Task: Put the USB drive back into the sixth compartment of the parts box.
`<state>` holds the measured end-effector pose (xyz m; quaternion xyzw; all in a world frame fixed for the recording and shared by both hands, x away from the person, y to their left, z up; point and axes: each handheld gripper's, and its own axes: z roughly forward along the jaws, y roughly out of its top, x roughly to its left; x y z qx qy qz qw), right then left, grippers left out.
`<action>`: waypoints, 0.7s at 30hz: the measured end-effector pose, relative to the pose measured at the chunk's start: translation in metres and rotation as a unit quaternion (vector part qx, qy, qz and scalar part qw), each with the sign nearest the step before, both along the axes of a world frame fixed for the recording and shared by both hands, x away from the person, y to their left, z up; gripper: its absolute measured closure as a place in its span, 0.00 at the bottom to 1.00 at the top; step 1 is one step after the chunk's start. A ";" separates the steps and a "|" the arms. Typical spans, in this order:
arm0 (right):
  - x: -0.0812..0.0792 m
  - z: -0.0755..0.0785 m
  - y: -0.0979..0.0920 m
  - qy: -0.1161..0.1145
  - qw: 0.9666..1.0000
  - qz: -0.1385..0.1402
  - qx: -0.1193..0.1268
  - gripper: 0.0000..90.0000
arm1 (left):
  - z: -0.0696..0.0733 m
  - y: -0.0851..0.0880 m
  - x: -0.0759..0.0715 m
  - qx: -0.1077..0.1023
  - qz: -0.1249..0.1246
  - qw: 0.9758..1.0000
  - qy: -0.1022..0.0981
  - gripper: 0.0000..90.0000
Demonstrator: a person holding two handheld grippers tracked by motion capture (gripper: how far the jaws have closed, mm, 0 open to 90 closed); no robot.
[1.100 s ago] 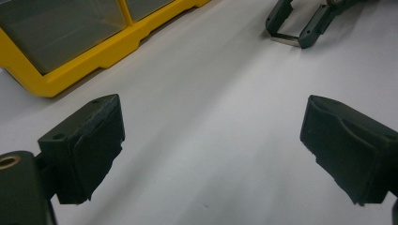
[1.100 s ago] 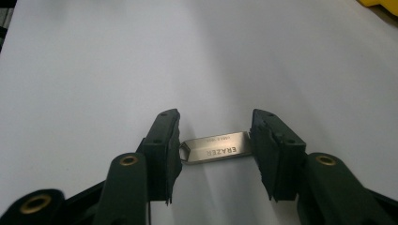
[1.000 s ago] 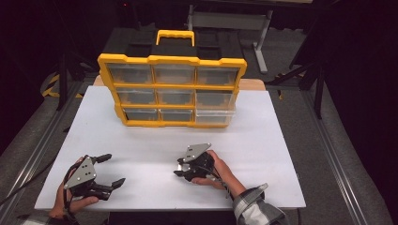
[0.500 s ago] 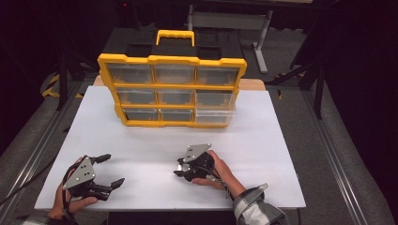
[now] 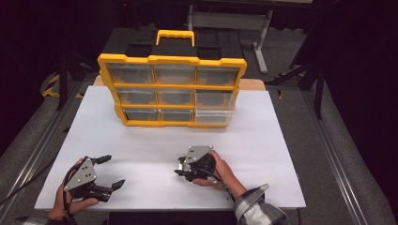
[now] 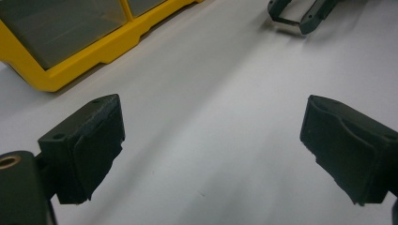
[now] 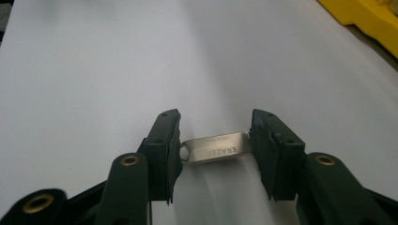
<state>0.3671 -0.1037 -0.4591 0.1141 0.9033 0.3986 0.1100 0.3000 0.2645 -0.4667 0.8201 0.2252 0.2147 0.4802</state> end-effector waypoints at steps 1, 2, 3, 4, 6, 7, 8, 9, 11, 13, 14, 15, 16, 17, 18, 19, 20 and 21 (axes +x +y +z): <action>-0.001 0.001 -0.001 -0.002 1.000 -0.002 0.002 0.60 | 0.000 0.000 0.000 -0.002 0.000 1.000 -0.001 0.09; -0.001 0.002 -0.002 -0.006 1.000 -0.002 0.002 0.60 | 0.000 0.000 0.000 -0.001 0.001 1.000 -0.003 0.09; -0.002 0.003 -0.002 -0.010 1.000 -0.003 0.003 0.60 | 0.000 0.001 -0.001 -0.001 0.002 1.000 -0.003 0.09; -0.002 0.004 -0.003 -0.012 1.000 -0.003 0.006 0.60 | 0.000 0.001 -0.001 -0.001 0.002 1.000 -0.003 0.09; -0.003 0.007 -0.004 -0.018 1.000 -0.006 0.009 0.60 | 0.000 0.002 -0.001 -0.002 0.003 1.000 -0.003 0.09; -0.004 0.007 -0.005 -0.020 1.000 -0.008 0.010 0.60 | 0.001 0.002 -0.001 -0.002 0.003 1.000 -0.004 0.09; -0.004 0.008 -0.005 -0.022 1.000 -0.008 0.011 0.60 | 0.001 0.002 -0.001 -0.002 0.003 1.000 -0.004 0.09; -0.004 0.008 -0.006 -0.022 1.000 -0.009 0.011 0.60 | 0.000 0.001 -0.001 -0.001 0.002 1.000 -0.003 0.09; -0.005 0.009 -0.007 -0.028 0.999 -0.010 0.012 0.60 | 0.000 0.001 0.000 -0.002 0.002 1.000 -0.004 0.09; -0.006 0.011 -0.008 -0.030 0.999 -0.011 0.014 0.60 | 0.000 0.001 0.000 -0.003 0.002 1.000 -0.004 0.09; -0.007 0.012 -0.009 -0.032 0.999 -0.012 0.015 0.60 | 0.000 0.001 0.000 -0.003 0.002 1.000 -0.004 0.09; -0.007 0.013 -0.009 -0.034 0.999 -0.012 0.016 0.60 | 0.000 0.001 0.000 -0.003 0.002 1.000 -0.003 0.09; -0.008 0.014 -0.010 -0.037 0.999 -0.013 0.017 0.60 | 0.000 0.001 0.000 -0.003 0.002 1.000 -0.003 0.09; -0.009 0.015 -0.010 -0.040 0.999 -0.012 0.019 0.60 | 0.000 0.001 0.000 -0.002 0.002 1.000 -0.004 0.09; -0.009 0.015 -0.011 -0.041 0.999 -0.013 0.020 0.60 | 0.000 0.001 0.000 -0.002 0.002 1.000 -0.004 0.09; -0.009 0.016 -0.011 -0.043 0.999 -0.014 0.021 0.60 | 0.000 0.001 0.000 -0.002 0.002 1.000 -0.004 0.09; -0.010 0.017 -0.012 -0.044 0.999 -0.016 0.023 0.60 | 0.000 0.001 0.000 -0.002 0.002 1.000 -0.003 0.09; -0.010 0.018 -0.013 -0.046 0.999 -0.016 0.024 0.60 | 0.000 0.001 0.000 -0.002 0.002 1.000 -0.003 0.09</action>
